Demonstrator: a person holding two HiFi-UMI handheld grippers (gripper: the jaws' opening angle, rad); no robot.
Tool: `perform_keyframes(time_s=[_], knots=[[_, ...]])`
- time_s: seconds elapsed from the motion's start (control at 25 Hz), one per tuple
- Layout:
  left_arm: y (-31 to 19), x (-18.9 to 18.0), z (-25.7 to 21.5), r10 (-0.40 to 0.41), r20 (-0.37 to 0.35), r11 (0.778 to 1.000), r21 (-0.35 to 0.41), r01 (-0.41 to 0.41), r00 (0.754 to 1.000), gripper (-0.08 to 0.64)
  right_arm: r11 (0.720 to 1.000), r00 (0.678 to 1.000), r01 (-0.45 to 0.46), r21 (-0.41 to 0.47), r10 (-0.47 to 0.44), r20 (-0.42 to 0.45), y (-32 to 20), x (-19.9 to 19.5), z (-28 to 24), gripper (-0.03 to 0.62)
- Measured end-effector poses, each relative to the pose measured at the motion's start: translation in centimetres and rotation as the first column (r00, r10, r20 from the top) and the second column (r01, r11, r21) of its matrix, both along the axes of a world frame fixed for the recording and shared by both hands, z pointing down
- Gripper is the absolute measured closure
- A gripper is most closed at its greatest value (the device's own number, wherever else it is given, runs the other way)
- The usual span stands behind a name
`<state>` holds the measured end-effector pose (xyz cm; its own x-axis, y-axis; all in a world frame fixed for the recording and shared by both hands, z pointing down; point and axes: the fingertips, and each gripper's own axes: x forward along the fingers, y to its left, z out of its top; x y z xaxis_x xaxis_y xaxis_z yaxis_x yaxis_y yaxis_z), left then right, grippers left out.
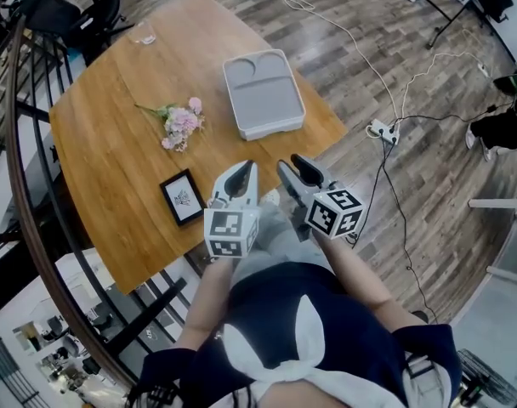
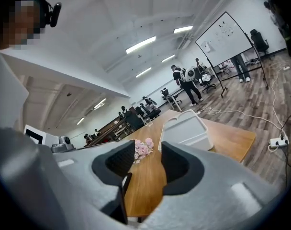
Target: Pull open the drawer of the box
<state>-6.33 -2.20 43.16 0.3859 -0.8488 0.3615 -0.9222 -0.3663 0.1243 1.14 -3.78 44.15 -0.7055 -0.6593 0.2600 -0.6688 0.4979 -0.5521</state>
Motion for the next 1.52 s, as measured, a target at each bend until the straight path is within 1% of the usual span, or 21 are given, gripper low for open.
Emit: perform_keyframes(time_s=[0.32,0.48,0.64,0.8,0.96,1.28,1.52], knots=[[-2.0,-0.5,2.0,-0.001,0.013,0.999,-0.046,0.001,1.000,0.543,0.992,0.998,-0.001,-0.124,0.010,0.070,-2.7,-0.5,3.3,0.419],[-3.0,-0.6,3.1,0.008,0.022,0.997,-0.072,-0.007,1.000,0.543,0.982,0.992,-0.005,-0.187,0.028,0.124,-4.4,-0.7,4.8,0.391],[-3.7,-0.7,4.4,0.011,0.024,0.996,-0.089,-0.009,1.000,0.543,0.966,0.979,-0.007,-0.258,0.059,0.196,-5.6,-0.7,6.9,0.374],[-4.2,-0.9,5.7,0.026,0.035,0.994,-0.104,-0.022,0.999,0.543,0.948,0.961,-0.007,-0.319,0.095,0.259,-6.7,-1.1,8.8,0.373],[-4.3,-1.0,6.9,0.039,0.034,0.991,-0.126,-0.035,0.999,0.543,0.937,0.957,-0.018,-0.350,0.117,0.266,-7.3,-1.4,10.6,0.373],[-5.0,-0.7,8.4,0.071,0.032,0.984,-0.165,-0.064,0.997,0.543,0.912,0.942,-0.005,-0.411,0.142,0.303,-8.9,-2.2,12.8,0.373],[-5.5,-0.5,9.2,0.095,0.044,0.978,-0.188,-0.085,0.995,0.543,0.897,0.924,0.010,-0.443,0.161,0.346,-10.4,-2.2,13.9,0.373]])
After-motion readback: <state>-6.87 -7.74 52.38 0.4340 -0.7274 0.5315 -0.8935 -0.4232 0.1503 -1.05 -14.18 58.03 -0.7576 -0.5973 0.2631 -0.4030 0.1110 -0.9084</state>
